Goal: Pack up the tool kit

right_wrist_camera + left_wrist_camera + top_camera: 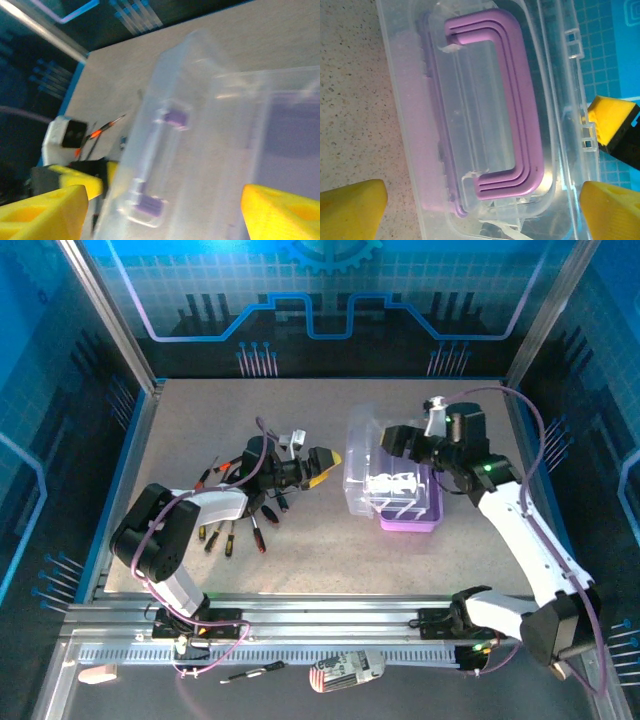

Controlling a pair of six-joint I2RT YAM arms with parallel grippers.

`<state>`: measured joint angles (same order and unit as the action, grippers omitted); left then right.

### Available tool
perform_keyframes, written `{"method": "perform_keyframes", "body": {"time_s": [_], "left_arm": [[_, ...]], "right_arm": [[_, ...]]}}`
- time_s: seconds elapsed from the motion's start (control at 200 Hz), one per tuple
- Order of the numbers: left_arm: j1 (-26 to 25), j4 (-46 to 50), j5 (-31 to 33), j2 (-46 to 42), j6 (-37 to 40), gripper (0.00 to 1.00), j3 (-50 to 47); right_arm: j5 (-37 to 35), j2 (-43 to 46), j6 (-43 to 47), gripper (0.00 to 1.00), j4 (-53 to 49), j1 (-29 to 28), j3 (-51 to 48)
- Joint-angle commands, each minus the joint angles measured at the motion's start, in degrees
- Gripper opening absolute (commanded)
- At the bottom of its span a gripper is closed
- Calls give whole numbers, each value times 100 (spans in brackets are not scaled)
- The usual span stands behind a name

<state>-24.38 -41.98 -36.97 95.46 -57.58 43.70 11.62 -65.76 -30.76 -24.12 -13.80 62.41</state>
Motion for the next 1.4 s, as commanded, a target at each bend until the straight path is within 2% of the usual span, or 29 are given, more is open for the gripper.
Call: {"method": "perform_keyframes", "body": {"time_s": [0.0,0.185,0.45,0.645,0.885,1.206,1.396], "left_arm": [[22,-196,-220,-93,-115,99,89],[-24,178,-240,-127,45,99,409],[-23,447,-249,-54,203,99,533],[-31,585,-234,89,319,99,582],[-26,1969,203,-184,1232,99,632],[23,2040,335,-11,1324,100,499],[121,2735,432,-133,1585,99,661]], "right_arm": [[-612,275,260,81,-534,321,-321],[-881,362,251,80,-458,885,-1027],[-934,465,183,78,-287,1321,-1692],[-794,94,224,74,-154,1354,-1835],[-922,0,196,73,-36,1532,-2085],[-810,-55,138,73,66,1701,-2253],[-743,-169,229,73,15,1730,-2259]]}}
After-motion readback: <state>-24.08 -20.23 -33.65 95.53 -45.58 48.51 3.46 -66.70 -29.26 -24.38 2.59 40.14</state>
